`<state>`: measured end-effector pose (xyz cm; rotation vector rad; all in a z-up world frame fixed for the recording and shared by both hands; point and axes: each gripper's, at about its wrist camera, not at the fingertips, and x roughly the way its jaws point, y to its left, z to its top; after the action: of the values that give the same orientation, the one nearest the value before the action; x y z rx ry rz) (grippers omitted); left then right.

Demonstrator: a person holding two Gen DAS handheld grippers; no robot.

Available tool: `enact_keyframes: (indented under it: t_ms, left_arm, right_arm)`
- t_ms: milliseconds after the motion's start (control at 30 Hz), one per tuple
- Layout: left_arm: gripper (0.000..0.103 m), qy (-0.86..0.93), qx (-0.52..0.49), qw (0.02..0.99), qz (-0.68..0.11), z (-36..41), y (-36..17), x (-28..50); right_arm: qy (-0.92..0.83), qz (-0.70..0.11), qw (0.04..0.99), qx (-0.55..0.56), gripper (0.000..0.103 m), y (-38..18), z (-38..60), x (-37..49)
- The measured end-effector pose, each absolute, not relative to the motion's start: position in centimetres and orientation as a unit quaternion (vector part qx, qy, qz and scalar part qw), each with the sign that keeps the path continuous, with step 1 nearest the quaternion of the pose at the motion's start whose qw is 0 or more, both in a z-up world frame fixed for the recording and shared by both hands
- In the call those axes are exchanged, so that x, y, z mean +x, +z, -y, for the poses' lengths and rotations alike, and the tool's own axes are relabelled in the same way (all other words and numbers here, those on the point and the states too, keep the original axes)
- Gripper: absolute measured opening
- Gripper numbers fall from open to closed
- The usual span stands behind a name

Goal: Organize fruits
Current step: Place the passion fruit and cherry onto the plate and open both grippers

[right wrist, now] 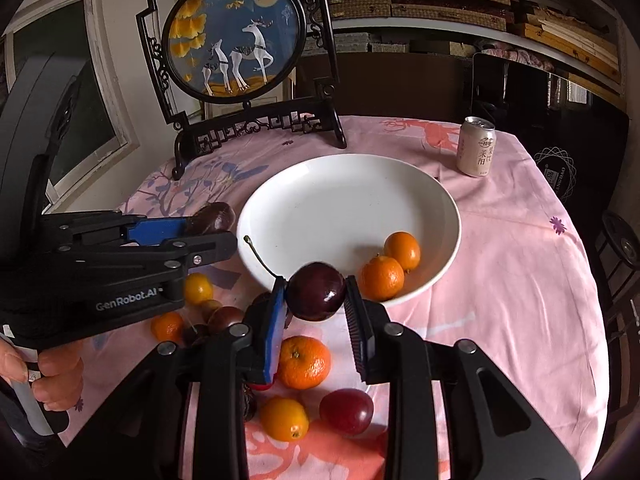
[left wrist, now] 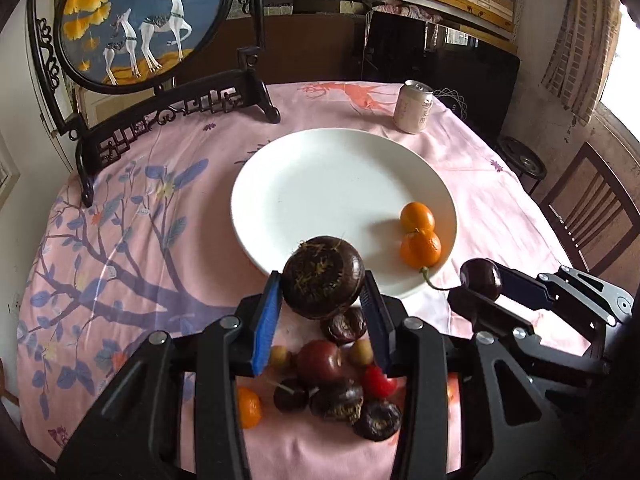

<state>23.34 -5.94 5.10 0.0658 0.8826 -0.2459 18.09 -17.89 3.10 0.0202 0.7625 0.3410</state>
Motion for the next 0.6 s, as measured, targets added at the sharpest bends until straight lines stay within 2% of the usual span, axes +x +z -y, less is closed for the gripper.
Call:
enact_keyframes:
  t_ms: [267, 333, 367, 467, 600]
  left_arm:
    - [0.04, -0.108, 0.013, 0.876, -0.471, 6.1, 1.1, 29.0]
    - [0.045, -0.108, 0.004, 0.873, -0.475, 6.0, 0.6, 29.4]
    - [0.054, -0.108, 0.002, 0.874, -0.473, 6.0, 0.6, 29.5]
    - [0.058, -0.11, 0.001, 0.878, -0.465, 6.0, 1.0, 29.2]
    - [0.066, -0.107, -0.006, 0.882, -0.458, 5.4, 2.0, 28.0]
  right_arm:
    - [0.156, -0.441, 0.884, 0.012, 0.03, -1.1, 17.3, 23.2]
    - [0.15, -0.45, 0.88, 0.01, 0.03, -1.7, 17.1, 23.7]
    - [0.152, -0.451, 0.879, 0.01, 0.031, -1.8, 17.0, 23.9]
    - [0.16, -0.451, 0.878, 0.013, 0.043, -1.7, 16.7, 24.0]
    - [0.152, -0.443, 0.883, 0.021, 0.046, -1.0, 17.2, 22.6]
